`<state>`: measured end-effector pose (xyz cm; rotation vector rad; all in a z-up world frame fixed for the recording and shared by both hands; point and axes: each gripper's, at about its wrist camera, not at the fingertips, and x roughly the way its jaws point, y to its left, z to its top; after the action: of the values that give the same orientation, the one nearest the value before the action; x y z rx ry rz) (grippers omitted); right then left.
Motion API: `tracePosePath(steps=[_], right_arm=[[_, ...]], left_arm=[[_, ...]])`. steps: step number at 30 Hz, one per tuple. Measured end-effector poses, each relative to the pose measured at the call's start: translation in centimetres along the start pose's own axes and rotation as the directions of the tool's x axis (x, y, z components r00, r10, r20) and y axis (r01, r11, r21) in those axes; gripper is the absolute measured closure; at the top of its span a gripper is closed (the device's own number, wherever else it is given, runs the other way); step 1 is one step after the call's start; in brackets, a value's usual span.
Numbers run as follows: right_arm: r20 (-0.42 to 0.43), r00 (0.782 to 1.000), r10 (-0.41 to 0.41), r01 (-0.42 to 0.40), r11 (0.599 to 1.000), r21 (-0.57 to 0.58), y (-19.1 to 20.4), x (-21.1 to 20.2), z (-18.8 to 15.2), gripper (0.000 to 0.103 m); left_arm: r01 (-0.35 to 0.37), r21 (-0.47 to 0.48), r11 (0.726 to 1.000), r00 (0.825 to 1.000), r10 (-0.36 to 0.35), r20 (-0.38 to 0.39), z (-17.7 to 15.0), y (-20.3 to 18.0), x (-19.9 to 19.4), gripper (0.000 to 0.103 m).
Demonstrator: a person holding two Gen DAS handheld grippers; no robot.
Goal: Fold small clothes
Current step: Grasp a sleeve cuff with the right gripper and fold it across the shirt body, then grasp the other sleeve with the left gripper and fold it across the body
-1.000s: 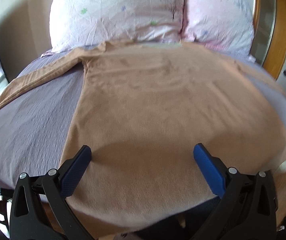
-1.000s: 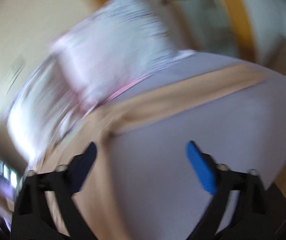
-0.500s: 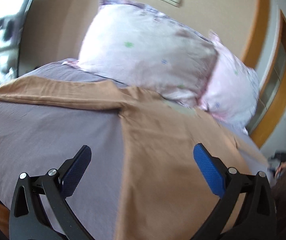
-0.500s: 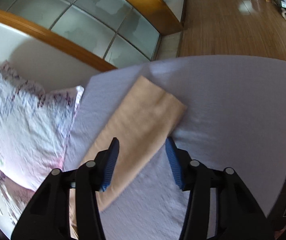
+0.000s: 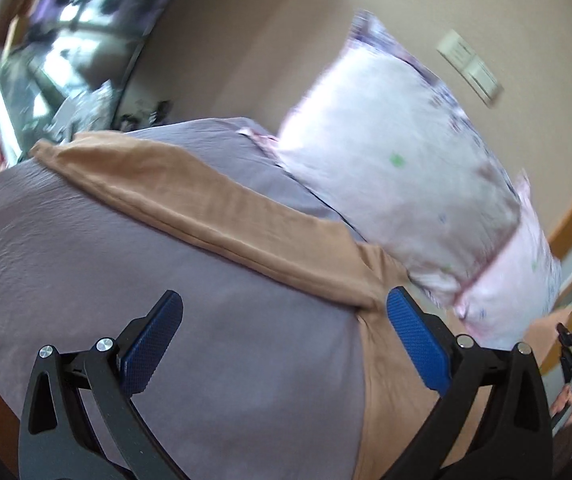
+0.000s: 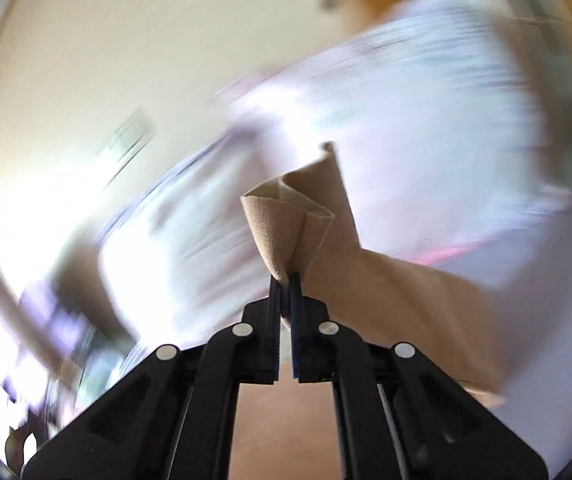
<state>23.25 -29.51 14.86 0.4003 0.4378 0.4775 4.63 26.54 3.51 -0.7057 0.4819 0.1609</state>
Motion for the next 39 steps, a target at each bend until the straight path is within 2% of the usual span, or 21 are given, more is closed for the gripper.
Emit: tracePosePath(steps=[2, 4, 7, 8, 9, 10, 11, 12, 13, 17, 18, 25, 28, 29, 30, 31, 33, 34, 36, 38, 39], right_arm=[[-0.133, 0.985, 0.113, -0.123, 0.99, -0.071, 5.7, 5.4, -2.4, 0.099], [-0.267, 0.949, 0.169, -0.203, 0.974, -0.103, 9.9, 10.4, -5.7, 0.098], [-0.541, 0.82, 0.185, -0.284, 0.953, -0.104, 14.7, 17.4, -12.6, 0.088], [-0.57, 0.8, 0.19, -0.292, 0.952, -0.093, 15.3, 18.0, -13.6, 0.083], [-0.571, 0.797, 0.197, -0.298, 0.95, -0.088, 15.4, 18.2, -13.7, 0.072], [-0.555, 0.806, 0.204, -0.3, 0.95, -0.088, 15.4, 17.8, -13.7, 0.065], [-0.509, 0.838, 0.199, -0.284, 0.954, -0.093, 15.0, 16.7, -13.0, 0.048], [-0.478, 0.855, 0.199, -0.273, 0.958, -0.09, 14.4, 15.8, -12.4, 0.039], [-0.437, 0.877, 0.2, -0.261, 0.962, -0.082, 13.6, 14.4, -11.7, 0.037], [-0.371, 0.91, 0.184, -0.223, 0.973, -0.064, 11.5, 11.1, -10.8, 0.03], [-0.36, 0.916, 0.176, -0.212, 0.975, -0.062, 10.8, 10.5, -10.5, 0.029], [-0.332, 0.923, 0.196, -0.215, 0.976, -0.022, 6.7, 8.6, -9.2, 0.025], [-0.327, 0.922, 0.207, -0.226, 0.974, -0.018, 6.2, 7.7, -9.3, 0.023], [-0.327, 0.922, 0.209, -0.227, 0.974, -0.019, 6.0, 7.5, -9.5, 0.023], [-0.325, 0.922, 0.212, -0.231, 0.973, -0.018, 5.8, 7.1, -9.5, 0.023], [-0.321, 0.923, 0.213, -0.231, 0.973, -0.018, 5.5, 6.7, -9.6, 0.023], [-0.306, 0.929, 0.208, -0.225, 0.974, -0.022, 5.0, 5.7, -9.2, 0.023], [-0.297, 0.933, 0.202, -0.22, 0.975, -0.026, 4.7, 5.2, -9.1, 0.023], [-0.269, 0.947, 0.177, -0.197, 0.979, -0.048, 3.8, 4.3, -8.7, 0.023], [-0.237, 0.961, 0.144, -0.163, 0.985, -0.059, 2.9, 3.5, -8.4, 0.023], [-0.225, 0.965, 0.134, -0.149, 0.987, -0.052, 2.4, 3.3, -8.3, 0.023]], left_arm=[[-0.014, -0.079, 0.997, 1.0, 0.013, -0.01, 0.8, 1.6, 0.2, 0.001], [-0.019, -0.148, 0.989, 1.0, 0.016, -0.023, 1.3, 3.1, 0.2, 0.001], [-0.039, -0.227, 0.973, 0.999, 0.032, -0.033, 2.1, 5.2, 0.3, 0.001], [-0.045, -0.252, 0.967, 0.999, 0.038, -0.034, 2.4, 6.0, 0.3, 0.001], [-0.048, -0.27, 0.962, 0.999, 0.04, -0.033, 2.7, 6.6, 0.3, 0.001], [-0.053, -0.285, 0.957, 0.998, 0.045, -0.033, 3.0, 7.2, 0.2, 0.001], [-0.06, -0.301, 0.952, 0.998, 0.054, -0.031, 3.3, 7.8, 0.2, 0.001], [-0.07, -0.313, 0.947, 0.998, 0.065, -0.027, 3.7, 8.4, 0.3, 0.001], [-0.074, -0.325, 0.943, 0.997, 0.07, -0.022, 4.1, 8.9, 0.3, 0.001], [-0.104, -0.404, 0.909, 0.994, 0.1, -0.031, 5.8, 10.8, 1.2, 0.017], [-0.117, -0.424, 0.898, 0.993, 0.113, -0.035, 6.2, 11.3, 1.3, 0.024], [-0.12, -0.596, 0.794, 0.991, 0.128, -0.029, 8.2, 14.9, 1.7, 0.043], [-0.147, -0.608, 0.78, 0.987, 0.159, -0.035, 8.7, 16.0, 2.3, 0.073], [-0.169, -0.599, 0.782, 0.983, 0.176, -0.049, 8.9, 16.2, 2.6, 0.088], [-0.181, -0.594, 0.784, 0.982, 0.181, -0.06, 9.0, 16.4, 2.9, 0.094], [-0.186, -0.589, 0.787, 0.981, 0.183, -0.065, 9.1, 16.2, 3.1, 0.095], [-0.185, -0.527, 0.829, 0.981, 0.189, -0.046, 10.0, 14.0, 3.1, 0.096], [-0.164, -0.452, 0.877, 0.985, 0.169, -0.029, 10.9, 11.2, 3.3, 0.096], [-0.109, -0.336, 0.936, 0.994, 0.111, -0.012, 11.7, 6.2, 3.8, 0.096], [0.0, -0.173, 0.985, 1.0, -0.004, -0.022, 11.5, -1.5, 5.1, 0.096], [0.067, -0.083, 0.994, 0.997, -0.07, -0.044, 10.7, -5.9, 6.1, 0.096]])
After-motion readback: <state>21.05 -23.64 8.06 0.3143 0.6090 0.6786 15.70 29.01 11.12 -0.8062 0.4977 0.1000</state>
